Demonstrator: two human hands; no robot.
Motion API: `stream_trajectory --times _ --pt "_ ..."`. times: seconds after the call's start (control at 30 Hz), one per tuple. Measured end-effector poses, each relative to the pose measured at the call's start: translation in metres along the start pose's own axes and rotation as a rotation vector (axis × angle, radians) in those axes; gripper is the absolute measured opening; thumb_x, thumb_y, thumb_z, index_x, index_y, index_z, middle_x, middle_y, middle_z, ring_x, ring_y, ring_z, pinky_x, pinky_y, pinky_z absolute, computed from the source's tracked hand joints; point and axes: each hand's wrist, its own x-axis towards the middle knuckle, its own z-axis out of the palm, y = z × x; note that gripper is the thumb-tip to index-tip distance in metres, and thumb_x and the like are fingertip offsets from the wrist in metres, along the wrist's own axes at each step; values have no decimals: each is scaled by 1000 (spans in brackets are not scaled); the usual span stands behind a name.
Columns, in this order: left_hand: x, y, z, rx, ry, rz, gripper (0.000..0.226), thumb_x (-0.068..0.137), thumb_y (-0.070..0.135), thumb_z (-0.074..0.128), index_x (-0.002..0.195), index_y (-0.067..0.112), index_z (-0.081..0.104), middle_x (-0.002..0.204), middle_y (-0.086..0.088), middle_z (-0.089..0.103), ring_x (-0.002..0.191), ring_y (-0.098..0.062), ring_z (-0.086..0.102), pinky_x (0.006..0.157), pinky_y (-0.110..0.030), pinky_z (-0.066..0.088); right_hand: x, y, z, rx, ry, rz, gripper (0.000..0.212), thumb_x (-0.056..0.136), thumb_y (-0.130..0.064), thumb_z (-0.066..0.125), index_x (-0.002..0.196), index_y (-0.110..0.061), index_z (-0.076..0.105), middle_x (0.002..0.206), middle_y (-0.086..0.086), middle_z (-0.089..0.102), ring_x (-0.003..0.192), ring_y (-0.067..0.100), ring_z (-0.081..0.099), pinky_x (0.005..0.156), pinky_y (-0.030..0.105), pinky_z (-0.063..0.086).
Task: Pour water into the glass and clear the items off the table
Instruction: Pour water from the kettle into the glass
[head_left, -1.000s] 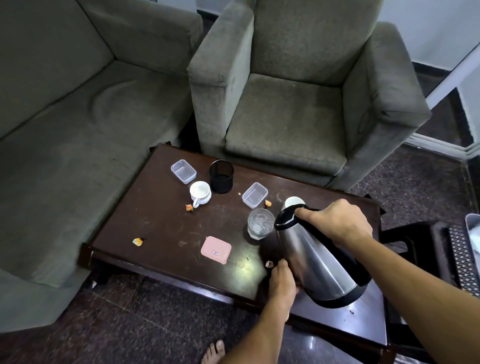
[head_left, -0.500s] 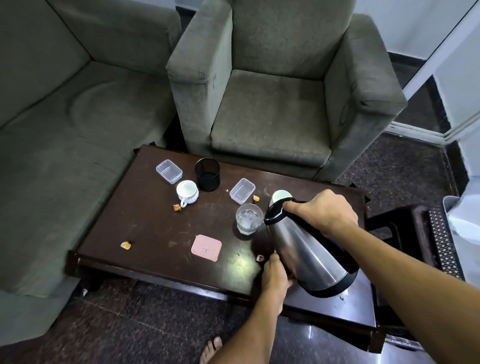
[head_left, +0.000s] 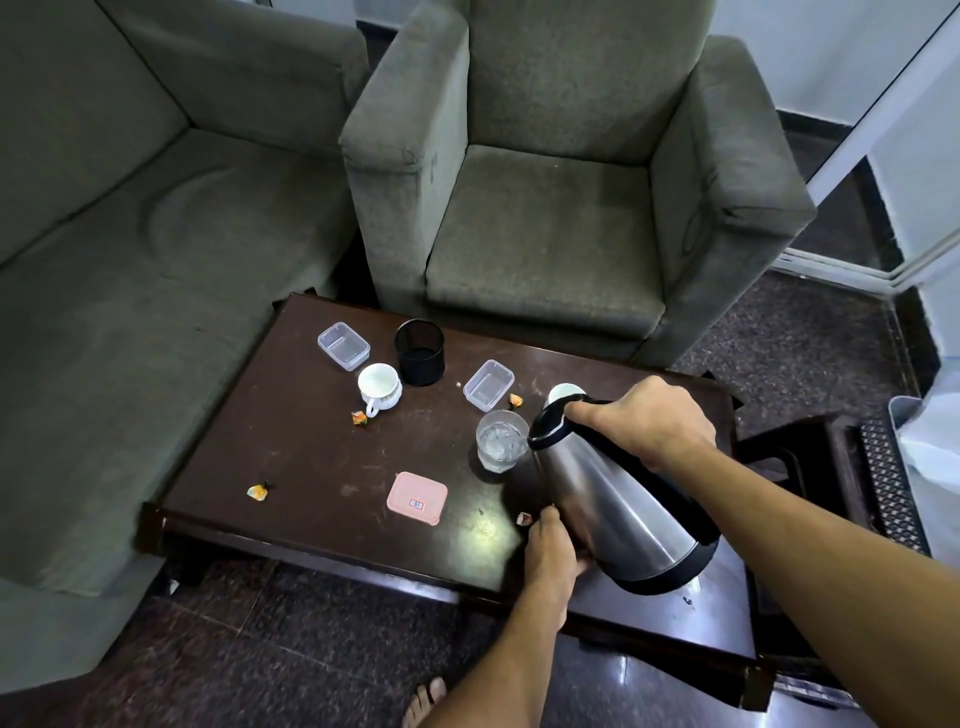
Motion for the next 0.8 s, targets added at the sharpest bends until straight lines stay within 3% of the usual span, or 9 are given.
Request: stream_trajectory --times 0.27,0.53,0.8 --pt "-3 3 -2 8 -1 14 23 102 23 34 97 20 56 124 -18 63 101 -29 63 61 -31 53 1 -3 0 0 3 -10 78 41 -89 59 67 -16 62 73 0 65 68 26 67 65 32 53" --pt "-4 6 -3 20 -5 11 29 102 24 34 117 16 57 127 -17 63 110 -31 63 63 -33 54 2 -5 2 1 15 -6 79 38 -91 58 65 -16 60 65 -5 58 63 23 61 57 29 45" --pt "0 7 -6 34 -1 11 35 102 25 33 122 11 58 126 -17 64 112 -31 62 61 -31 56 4 -8 2 5 -6 2 80 39 -91 58 67 -17 63 69 -1 65 64 24 66 63 31 53"
